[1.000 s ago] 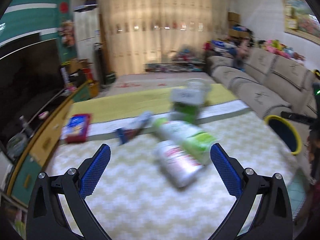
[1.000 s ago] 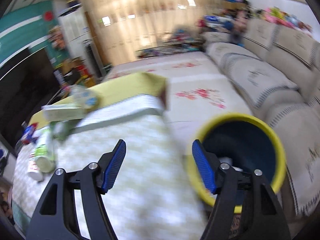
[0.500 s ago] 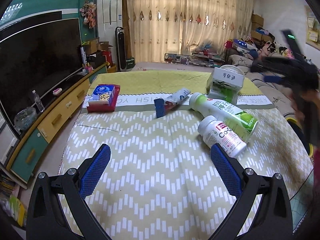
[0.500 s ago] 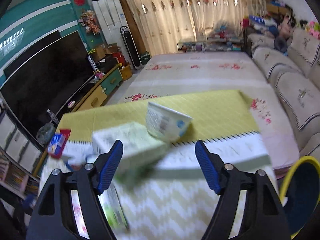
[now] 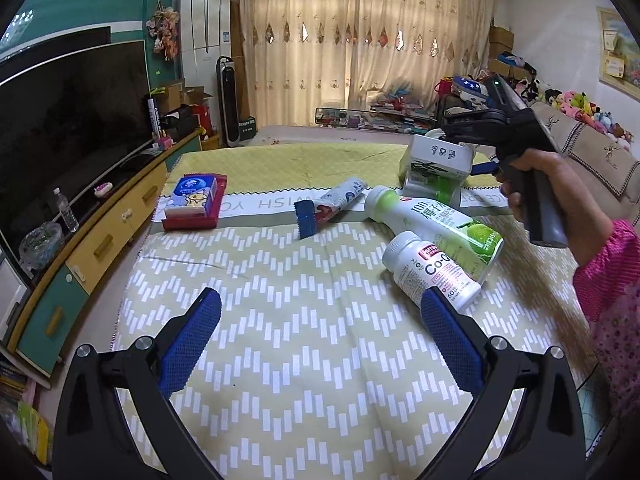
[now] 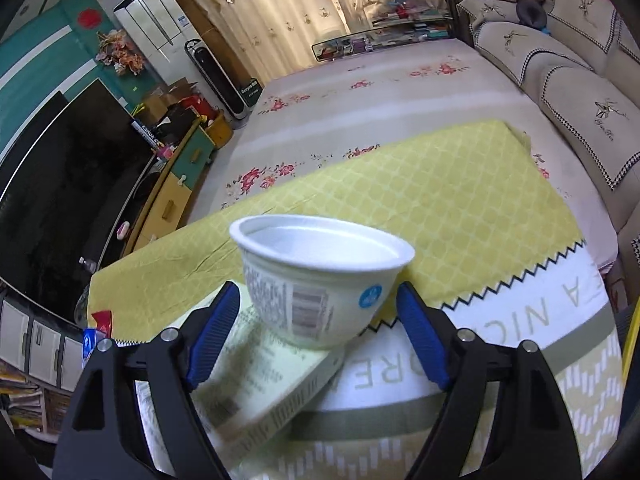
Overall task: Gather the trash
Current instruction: 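Carry the yogurt cup over the bin and open the right gripper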
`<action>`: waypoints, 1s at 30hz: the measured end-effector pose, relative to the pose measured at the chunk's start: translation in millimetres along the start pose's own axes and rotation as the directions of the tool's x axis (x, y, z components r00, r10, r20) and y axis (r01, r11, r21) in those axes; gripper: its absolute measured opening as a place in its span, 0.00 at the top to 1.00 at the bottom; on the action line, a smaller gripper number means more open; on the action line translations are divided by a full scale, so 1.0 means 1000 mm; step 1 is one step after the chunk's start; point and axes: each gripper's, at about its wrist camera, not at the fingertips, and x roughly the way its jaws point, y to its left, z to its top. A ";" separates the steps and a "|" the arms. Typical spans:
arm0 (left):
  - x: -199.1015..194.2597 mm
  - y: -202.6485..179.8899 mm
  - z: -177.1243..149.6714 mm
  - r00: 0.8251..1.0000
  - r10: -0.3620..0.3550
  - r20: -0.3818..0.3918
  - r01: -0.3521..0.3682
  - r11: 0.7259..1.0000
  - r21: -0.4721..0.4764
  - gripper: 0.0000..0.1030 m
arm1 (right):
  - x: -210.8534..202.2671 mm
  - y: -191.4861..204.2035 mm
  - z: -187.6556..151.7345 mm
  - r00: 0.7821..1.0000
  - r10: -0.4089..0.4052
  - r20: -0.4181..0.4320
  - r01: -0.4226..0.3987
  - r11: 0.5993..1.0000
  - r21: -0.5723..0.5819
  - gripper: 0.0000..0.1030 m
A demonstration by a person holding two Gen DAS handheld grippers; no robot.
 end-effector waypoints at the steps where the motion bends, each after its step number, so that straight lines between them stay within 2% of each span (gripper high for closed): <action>1: 0.001 0.000 0.000 1.000 0.000 -0.002 0.000 1.000 0.001 0.05 | 0.002 0.001 0.001 1.000 0.000 0.000 0.000 1.000 0.003 0.26; 7: 0.009 -0.005 -0.002 1.000 -0.015 -0.021 0.015 1.000 0.000 0.05 | 0.008 0.000 0.005 1.000 0.005 0.019 -0.006 1.000 0.030 0.28; 12: 0.009 -0.012 -0.003 1.000 -0.024 -0.021 0.024 1.000 0.013 0.05 | -0.008 -0.002 0.003 0.999 0.010 0.047 -0.010 1.000 0.007 0.28; 22: 0.002 -0.025 0.005 0.999 -0.044 0.001 0.044 0.998 0.039 0.05 | -0.083 -0.030 -0.036 0.991 0.077 0.106 -0.073 0.996 -0.044 0.28; 25: 0.002 -0.031 0.008 0.998 -0.060 0.007 0.060 0.997 0.043 0.05 | -0.112 -0.049 -0.052 0.987 0.087 0.137 -0.082 0.996 -0.039 0.28; 30: 0.000 -0.044 0.013 0.997 -0.077 0.018 0.076 0.995 0.070 0.05 | -0.164 -0.099 -0.081 0.975 0.054 0.217 -0.060 0.998 0.022 0.28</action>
